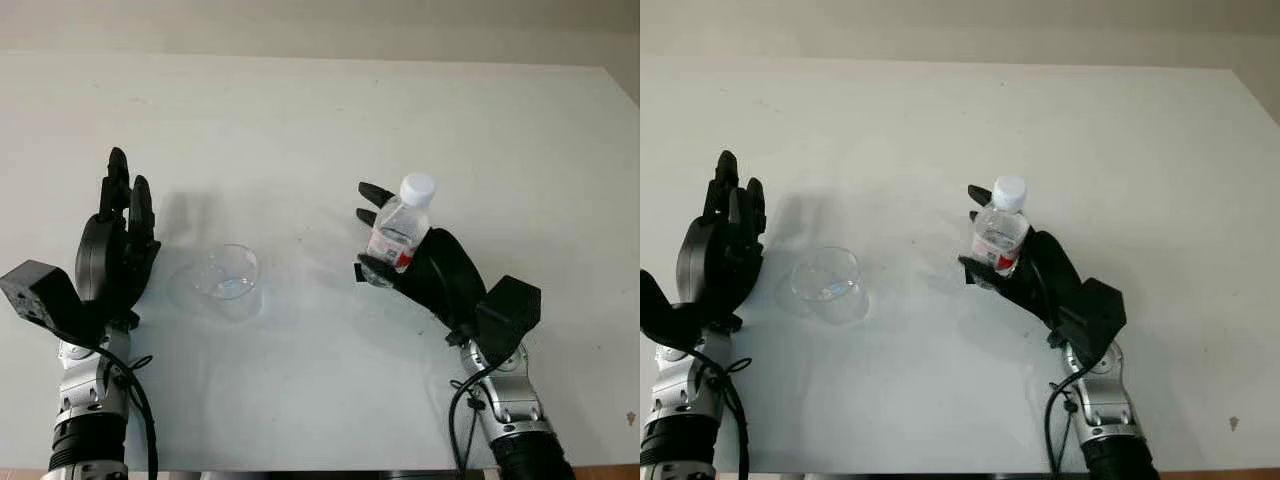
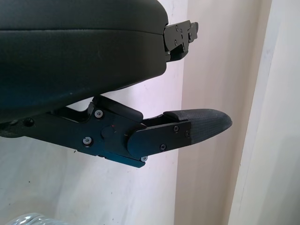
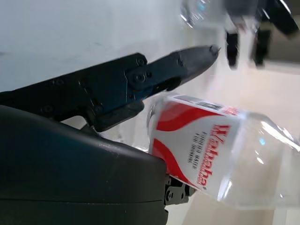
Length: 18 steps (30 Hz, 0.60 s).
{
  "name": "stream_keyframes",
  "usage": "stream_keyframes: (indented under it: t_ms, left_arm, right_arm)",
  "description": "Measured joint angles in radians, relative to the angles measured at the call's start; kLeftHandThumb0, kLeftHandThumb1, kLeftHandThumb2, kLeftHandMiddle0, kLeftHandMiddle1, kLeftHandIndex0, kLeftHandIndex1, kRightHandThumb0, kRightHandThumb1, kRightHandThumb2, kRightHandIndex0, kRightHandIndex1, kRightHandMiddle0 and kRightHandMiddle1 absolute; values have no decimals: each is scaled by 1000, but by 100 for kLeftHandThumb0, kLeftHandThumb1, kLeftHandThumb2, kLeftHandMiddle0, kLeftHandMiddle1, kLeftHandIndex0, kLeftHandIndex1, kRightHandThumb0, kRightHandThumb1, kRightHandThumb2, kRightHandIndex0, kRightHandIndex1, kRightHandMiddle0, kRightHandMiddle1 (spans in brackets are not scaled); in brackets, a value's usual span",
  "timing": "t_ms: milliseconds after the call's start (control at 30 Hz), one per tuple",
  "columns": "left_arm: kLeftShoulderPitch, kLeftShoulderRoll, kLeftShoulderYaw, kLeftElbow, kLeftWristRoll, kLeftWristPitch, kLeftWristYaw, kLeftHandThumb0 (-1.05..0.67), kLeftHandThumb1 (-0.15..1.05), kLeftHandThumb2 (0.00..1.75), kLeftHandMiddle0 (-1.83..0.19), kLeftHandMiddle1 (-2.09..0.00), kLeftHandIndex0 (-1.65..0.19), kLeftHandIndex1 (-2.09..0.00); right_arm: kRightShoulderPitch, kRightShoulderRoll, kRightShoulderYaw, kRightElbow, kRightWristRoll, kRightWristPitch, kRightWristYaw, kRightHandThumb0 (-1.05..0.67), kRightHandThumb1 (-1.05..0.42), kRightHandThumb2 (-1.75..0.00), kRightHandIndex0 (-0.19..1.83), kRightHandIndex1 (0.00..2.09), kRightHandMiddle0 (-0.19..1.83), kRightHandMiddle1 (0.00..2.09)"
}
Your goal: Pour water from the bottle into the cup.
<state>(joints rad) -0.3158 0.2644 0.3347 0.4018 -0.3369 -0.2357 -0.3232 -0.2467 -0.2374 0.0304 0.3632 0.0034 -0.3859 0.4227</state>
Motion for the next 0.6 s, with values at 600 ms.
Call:
stream_keyframes:
  t_ms: [600]
  left_arm:
    - [-28,7,2,42,0,-5,-18,-73,105,55,19,-4,19,-2]
  right_arm:
    - [-33,-1,-94,95,82,-80,-68,-94,-99,-6,-19,0,-19,0]
